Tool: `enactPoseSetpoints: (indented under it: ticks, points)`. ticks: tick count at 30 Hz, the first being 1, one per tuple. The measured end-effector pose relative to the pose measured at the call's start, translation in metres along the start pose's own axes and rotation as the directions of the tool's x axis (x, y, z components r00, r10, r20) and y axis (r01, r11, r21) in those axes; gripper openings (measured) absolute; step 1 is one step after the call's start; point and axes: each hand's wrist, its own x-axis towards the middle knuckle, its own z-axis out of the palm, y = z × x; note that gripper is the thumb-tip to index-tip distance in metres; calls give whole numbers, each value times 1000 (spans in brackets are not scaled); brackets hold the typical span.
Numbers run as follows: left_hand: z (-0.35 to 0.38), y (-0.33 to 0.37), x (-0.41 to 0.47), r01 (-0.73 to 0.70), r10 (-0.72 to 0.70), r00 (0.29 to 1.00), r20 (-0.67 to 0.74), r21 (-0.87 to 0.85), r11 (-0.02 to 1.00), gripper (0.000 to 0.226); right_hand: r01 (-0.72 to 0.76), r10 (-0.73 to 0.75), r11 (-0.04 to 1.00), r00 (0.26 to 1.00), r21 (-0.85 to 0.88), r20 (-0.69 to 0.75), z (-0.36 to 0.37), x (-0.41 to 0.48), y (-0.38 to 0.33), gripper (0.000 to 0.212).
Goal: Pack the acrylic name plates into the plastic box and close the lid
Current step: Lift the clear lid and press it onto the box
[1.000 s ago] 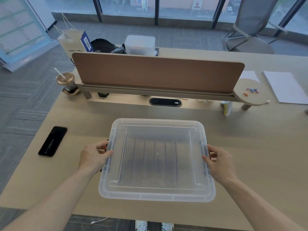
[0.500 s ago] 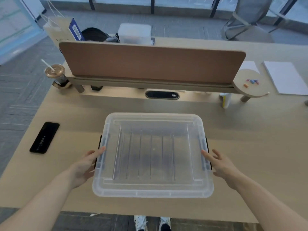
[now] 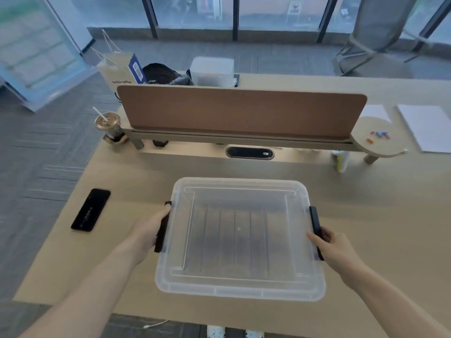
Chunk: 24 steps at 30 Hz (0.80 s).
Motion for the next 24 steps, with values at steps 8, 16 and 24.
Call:
enactPoseSetpoints:
  ticks: [8,16,24]
  points:
    - [22,10,-19,20,-42,989,-145,-147,989,100,-106,105,992,994,-70,-28,13,-9,-28,42]
    - [29,9,-19,-38,47,984,-171,54,998,91,-59,50,987,997,-146,-60,18,-21,-32,49]
    - [72,-23,11,-622,632,536,560,768,-153,83,668,-559,298,701,-682,442,73,-4,-41,75]
